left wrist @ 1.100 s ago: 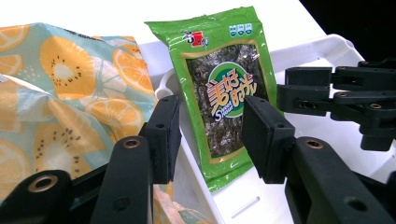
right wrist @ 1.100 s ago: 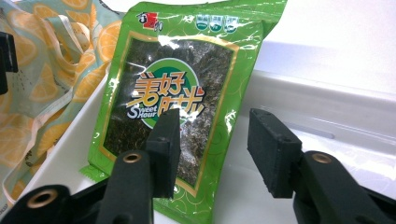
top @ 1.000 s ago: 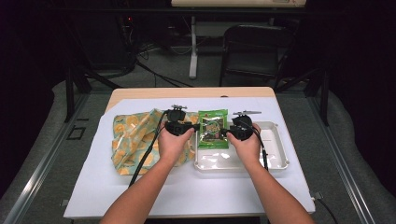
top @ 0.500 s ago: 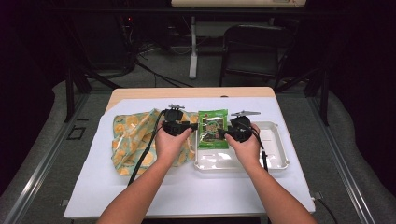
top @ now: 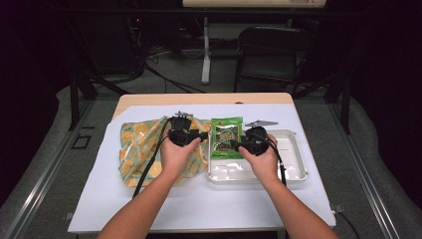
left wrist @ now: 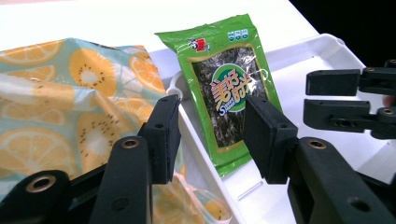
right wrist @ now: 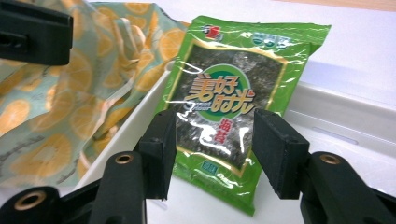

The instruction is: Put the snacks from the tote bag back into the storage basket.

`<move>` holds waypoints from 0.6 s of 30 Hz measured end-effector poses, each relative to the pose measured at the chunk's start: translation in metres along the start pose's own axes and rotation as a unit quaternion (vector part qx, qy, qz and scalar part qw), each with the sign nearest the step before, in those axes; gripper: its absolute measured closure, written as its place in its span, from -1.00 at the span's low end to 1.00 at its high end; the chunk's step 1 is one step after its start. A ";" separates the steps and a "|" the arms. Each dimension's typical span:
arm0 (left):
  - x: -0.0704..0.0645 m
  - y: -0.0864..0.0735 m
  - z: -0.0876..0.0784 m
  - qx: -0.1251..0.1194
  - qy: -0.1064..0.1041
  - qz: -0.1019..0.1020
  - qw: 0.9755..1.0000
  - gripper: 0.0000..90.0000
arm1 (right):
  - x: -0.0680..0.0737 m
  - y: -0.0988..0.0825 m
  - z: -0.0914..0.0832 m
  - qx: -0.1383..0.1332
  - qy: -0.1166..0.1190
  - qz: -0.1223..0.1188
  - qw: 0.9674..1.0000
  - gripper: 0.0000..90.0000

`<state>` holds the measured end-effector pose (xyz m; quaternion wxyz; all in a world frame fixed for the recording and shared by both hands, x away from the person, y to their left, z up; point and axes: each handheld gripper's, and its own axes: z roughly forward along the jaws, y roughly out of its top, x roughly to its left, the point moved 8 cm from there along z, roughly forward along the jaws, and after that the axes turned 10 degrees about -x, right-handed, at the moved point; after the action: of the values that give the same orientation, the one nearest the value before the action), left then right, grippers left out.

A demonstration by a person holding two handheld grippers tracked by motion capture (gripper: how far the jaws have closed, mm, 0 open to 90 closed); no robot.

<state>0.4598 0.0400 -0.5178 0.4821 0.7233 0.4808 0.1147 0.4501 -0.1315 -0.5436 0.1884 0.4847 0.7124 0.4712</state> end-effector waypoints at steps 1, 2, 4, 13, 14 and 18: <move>0.001 0.000 -0.001 -0.003 0.000 0.000 1.000 0.25 | 0.001 0.000 -0.001 -0.001 0.002 -0.003 1.000 0.10; 0.001 0.000 -0.003 -0.003 0.001 0.001 1.000 0.24 | 0.003 -0.001 -0.003 0.000 0.004 -0.002 1.000 0.10; 0.003 -0.001 -0.007 -0.003 0.001 0.005 1.000 0.24 | 0.006 -0.001 -0.005 -0.002 0.009 -0.006 1.000 0.09; 0.011 -0.006 -0.022 -0.010 0.002 0.007 1.000 0.23 | 0.018 -0.004 -0.020 -0.005 0.022 -0.021 1.000 0.09; 0.012 -0.007 -0.025 -0.012 0.001 0.006 1.000 0.23 | 0.019 -0.004 -0.022 -0.006 0.027 -0.023 0.999 0.09; 0.014 -0.008 -0.036 -0.014 -0.004 0.013 1.000 0.22 | 0.026 -0.007 -0.030 -0.014 0.039 -0.018 0.999 0.09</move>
<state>0.4391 0.0726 -0.5104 0.4926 0.7232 0.4675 0.1253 0.4131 -0.1241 -0.5302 0.1760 0.4502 0.7212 0.4963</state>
